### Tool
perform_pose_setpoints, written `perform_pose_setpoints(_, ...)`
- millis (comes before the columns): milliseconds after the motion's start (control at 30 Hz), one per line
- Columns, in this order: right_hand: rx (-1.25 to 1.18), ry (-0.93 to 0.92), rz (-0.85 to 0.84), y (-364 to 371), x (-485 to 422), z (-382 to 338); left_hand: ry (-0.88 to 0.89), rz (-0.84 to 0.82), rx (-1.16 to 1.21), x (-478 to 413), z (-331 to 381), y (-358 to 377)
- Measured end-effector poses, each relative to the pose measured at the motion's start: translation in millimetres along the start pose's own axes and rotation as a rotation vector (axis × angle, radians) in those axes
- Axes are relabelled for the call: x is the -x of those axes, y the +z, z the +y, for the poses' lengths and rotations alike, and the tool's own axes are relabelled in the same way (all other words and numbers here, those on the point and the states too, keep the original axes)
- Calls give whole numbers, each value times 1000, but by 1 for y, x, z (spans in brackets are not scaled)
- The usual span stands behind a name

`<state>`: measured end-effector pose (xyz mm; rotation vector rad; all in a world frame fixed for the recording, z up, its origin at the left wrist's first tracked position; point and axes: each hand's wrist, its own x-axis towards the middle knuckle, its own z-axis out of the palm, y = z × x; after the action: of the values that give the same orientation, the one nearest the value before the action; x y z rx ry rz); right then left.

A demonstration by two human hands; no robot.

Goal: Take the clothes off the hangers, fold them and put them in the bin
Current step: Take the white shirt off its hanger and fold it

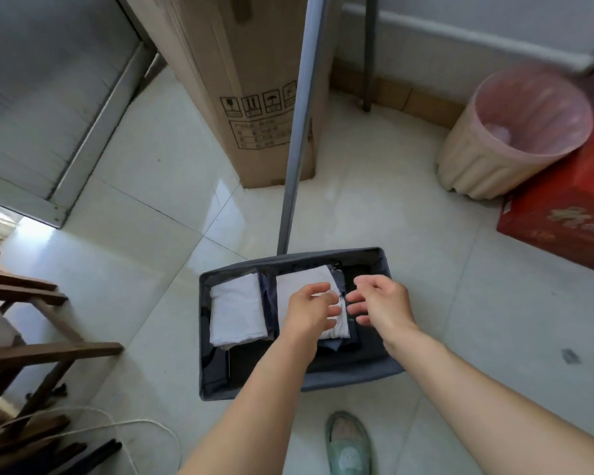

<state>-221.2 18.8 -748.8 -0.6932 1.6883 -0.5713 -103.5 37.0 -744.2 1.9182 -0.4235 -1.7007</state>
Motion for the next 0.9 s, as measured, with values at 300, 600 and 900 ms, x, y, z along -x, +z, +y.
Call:
perform_pose_setpoints(300,-241,-68,24,-55,154,-73,99,-133,59,160,60,11)
perform_pose_setpoints(600,-413,-205,107,-137,316,-127,223,-335,101,335,108,28)
perform_pose_setpoints(900,-561,-376,304,-240,442,-150,359,-583,33,480,132,91)
